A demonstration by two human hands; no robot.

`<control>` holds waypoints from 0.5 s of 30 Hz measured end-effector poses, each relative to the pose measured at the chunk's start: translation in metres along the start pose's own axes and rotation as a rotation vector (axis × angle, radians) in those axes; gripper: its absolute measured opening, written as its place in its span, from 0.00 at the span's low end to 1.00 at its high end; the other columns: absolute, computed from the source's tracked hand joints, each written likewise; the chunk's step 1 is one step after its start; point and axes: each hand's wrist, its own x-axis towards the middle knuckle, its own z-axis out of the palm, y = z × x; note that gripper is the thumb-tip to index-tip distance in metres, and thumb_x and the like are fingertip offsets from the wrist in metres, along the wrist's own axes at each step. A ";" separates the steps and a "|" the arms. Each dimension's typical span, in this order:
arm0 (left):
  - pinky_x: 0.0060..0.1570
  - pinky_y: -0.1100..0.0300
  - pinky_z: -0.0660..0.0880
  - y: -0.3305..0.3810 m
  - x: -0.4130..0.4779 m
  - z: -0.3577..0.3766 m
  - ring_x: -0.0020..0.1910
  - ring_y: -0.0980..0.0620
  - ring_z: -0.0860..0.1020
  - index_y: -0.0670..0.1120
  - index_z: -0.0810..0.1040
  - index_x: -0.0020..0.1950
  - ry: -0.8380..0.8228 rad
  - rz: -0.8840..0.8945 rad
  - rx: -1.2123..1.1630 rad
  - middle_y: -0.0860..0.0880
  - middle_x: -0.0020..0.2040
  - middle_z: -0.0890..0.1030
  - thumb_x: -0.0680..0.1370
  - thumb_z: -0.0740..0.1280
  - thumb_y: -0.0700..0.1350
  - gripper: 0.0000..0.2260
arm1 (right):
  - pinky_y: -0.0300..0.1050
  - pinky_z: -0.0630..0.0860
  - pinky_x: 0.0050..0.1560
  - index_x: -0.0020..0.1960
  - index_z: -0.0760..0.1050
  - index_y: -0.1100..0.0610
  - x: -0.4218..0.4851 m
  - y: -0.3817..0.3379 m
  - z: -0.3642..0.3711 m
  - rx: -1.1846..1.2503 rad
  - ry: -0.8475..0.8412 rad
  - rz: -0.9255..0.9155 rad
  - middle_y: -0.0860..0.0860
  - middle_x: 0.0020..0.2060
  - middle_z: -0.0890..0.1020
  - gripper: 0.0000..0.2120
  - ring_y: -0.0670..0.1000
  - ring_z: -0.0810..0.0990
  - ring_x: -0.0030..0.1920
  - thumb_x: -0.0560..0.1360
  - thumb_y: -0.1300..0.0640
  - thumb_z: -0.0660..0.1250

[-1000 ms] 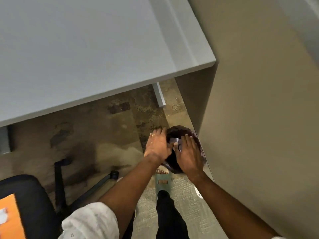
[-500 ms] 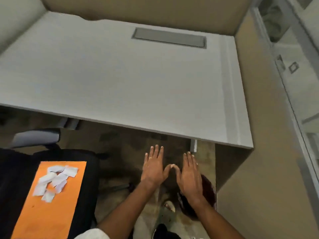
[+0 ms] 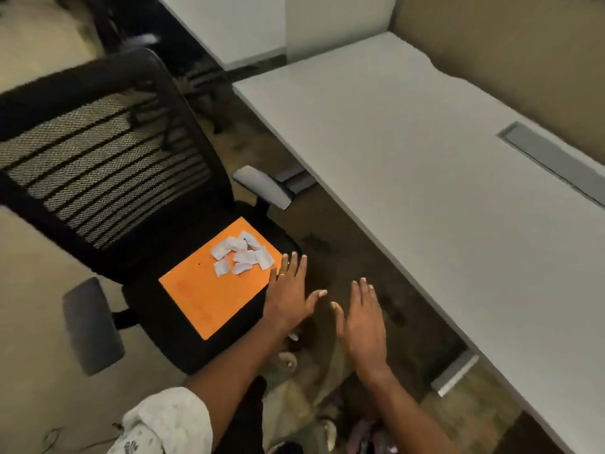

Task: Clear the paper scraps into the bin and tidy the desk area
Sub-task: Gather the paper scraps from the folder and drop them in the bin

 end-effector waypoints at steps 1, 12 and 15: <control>0.79 0.43 0.49 -0.015 0.000 -0.002 0.82 0.44 0.46 0.47 0.47 0.83 0.013 -0.044 0.000 0.44 0.83 0.50 0.79 0.54 0.68 0.40 | 0.54 0.60 0.77 0.79 0.59 0.56 0.006 -0.009 0.005 -0.006 -0.006 -0.035 0.54 0.79 0.59 0.32 0.53 0.55 0.80 0.81 0.39 0.56; 0.78 0.40 0.50 -0.181 -0.011 0.015 0.82 0.43 0.45 0.46 0.44 0.82 -0.041 -0.442 -0.055 0.44 0.83 0.48 0.79 0.59 0.66 0.41 | 0.52 0.62 0.75 0.77 0.61 0.58 0.074 -0.127 0.072 -0.061 -0.124 -0.397 0.56 0.77 0.64 0.30 0.57 0.59 0.78 0.81 0.43 0.61; 0.77 0.37 0.53 -0.206 0.002 0.024 0.82 0.43 0.45 0.47 0.45 0.83 -0.046 -0.476 -0.086 0.44 0.83 0.48 0.79 0.61 0.65 0.41 | 0.57 0.71 0.68 0.77 0.61 0.56 0.095 -0.144 0.095 -0.081 -0.177 -0.435 0.56 0.77 0.64 0.30 0.59 0.61 0.77 0.80 0.43 0.62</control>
